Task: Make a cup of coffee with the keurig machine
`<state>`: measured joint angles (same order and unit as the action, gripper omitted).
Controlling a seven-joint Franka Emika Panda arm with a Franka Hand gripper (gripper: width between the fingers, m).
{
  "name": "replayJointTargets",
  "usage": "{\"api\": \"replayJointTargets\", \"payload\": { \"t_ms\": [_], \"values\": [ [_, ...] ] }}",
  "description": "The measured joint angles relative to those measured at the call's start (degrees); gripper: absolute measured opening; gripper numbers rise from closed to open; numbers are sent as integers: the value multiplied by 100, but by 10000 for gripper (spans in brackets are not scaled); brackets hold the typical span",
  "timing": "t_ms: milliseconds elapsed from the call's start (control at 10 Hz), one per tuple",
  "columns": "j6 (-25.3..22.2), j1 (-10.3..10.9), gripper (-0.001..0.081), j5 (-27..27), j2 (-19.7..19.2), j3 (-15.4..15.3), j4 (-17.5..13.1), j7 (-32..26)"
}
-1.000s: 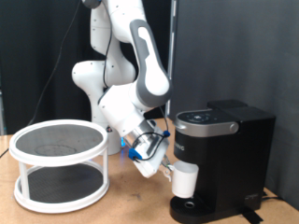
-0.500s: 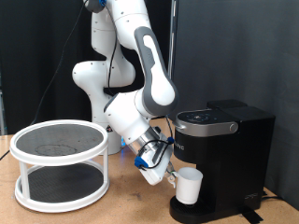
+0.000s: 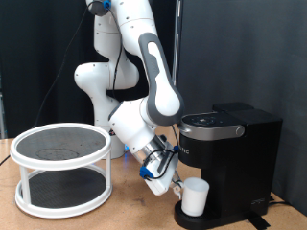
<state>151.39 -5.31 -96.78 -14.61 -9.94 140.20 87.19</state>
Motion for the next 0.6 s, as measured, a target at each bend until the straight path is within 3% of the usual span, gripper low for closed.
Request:
{"api": "replayJointTargets", "payload": {
  "t_ms": [100,300,400,500,600],
  "values": [
    [-9,0,9,0,-14,0,-2,0],
    [-155,-34,389,127,4,22,39,34],
    [-337,-96,389,333,63,54,124,79],
    [-556,-183,524,620,182,106,272,177],
    [-766,-274,524,878,338,159,436,280]
  ]
}}
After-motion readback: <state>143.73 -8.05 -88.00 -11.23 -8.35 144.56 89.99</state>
